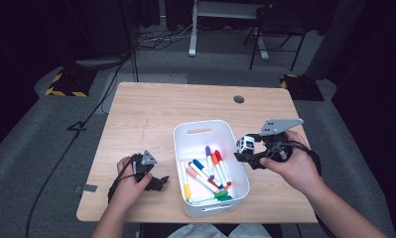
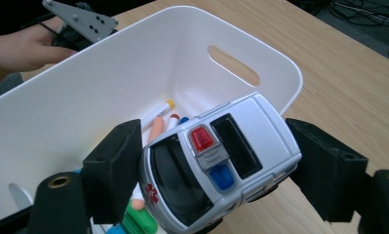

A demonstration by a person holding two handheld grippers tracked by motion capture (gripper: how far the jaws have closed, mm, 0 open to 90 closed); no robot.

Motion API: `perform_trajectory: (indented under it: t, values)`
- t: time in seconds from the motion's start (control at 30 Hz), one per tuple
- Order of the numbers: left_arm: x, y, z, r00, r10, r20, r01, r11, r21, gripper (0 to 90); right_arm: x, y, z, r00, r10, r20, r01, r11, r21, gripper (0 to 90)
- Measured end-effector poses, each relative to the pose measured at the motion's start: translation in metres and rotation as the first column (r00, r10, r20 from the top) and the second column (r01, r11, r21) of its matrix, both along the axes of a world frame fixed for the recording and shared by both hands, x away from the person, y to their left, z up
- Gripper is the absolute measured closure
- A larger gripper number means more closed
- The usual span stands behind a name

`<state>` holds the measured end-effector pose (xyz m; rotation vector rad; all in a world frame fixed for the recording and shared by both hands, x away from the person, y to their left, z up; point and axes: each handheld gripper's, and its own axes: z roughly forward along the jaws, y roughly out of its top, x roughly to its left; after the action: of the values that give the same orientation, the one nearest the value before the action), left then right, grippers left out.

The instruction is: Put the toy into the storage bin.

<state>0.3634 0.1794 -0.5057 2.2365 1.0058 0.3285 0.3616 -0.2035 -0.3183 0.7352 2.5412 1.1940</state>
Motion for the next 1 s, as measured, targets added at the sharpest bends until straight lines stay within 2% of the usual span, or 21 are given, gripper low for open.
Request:
perform_trajectory:
  t: [0.2,0.5,0.73,1.0]
  values:
    - [0.0,0.0,0.0,1.0,0.0,0.0,0.0,1.0,0.0,0.0,-0.003,0.016,0.002,0.9997,0.022,-0.009,-0.022,0.9998,-0.002,24.6]
    - [0.0,0.0,0.0,1.0,0.0,0.0,0.0,1.0,0.0,0.0,-0.01,0.039,-0.002,0.9957,0.087,-0.032,-0.087,0.996,-0.016,24.6]
    - [0.0,0.0,0.0,1.0,0.0,0.0,0.0,1.0,0.0,0.0,-0.015,0.053,-0.011,0.9917,0.121,-0.043,-0.124,0.9888,-0.082,24.5]
    - [0.0,0.0,0.0,1.0,0.0,0.0,0.0,1.0,0.0,0.0,-0.016,0.057,-0.027,0.9859,0.136,-0.097,-0.149,0.978,-0.145,24.5]
